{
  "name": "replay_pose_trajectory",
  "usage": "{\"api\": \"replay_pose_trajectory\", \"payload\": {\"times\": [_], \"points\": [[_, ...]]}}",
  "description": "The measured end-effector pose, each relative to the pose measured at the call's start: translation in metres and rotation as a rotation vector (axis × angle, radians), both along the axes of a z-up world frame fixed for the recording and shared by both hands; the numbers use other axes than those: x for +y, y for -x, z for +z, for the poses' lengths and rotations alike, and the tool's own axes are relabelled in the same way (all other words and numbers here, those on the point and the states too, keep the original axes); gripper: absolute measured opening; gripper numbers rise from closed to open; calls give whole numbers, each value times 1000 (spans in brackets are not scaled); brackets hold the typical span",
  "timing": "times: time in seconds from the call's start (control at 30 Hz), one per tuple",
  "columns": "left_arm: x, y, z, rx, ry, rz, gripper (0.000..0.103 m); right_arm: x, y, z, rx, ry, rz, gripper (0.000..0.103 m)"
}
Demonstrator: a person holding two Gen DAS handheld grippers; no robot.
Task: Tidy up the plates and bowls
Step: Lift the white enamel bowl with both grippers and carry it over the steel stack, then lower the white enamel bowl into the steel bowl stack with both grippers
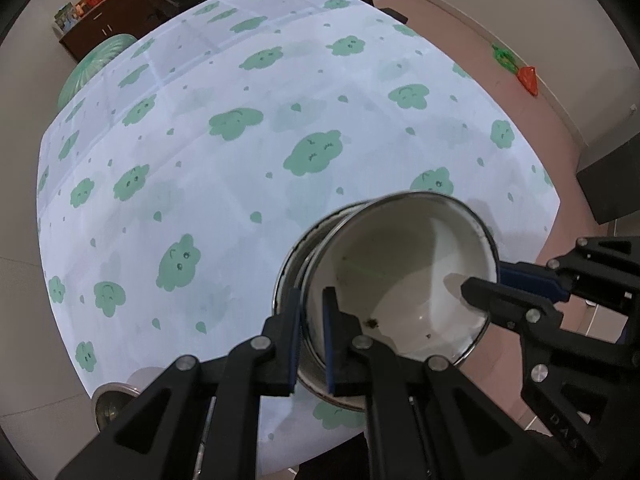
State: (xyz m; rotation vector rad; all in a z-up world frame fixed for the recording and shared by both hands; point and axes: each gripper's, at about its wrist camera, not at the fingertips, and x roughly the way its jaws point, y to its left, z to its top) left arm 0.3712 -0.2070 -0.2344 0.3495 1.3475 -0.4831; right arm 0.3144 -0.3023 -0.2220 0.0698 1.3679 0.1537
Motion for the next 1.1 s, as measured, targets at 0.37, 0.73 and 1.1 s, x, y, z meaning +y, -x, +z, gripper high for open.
{"api": "replay_pose_trajectory", "payload": {"times": [0.37,0.73,1.1], "points": [[3,8,-11,23,-12,-3,6,5,7,-10,27,0,0,11],[6,9,-24,39,-16,6,6,8,5,-21,47,1,7,11],[4,11,-33,52,-25,-5,6,8,4,-28,67,9,10,11]]}}
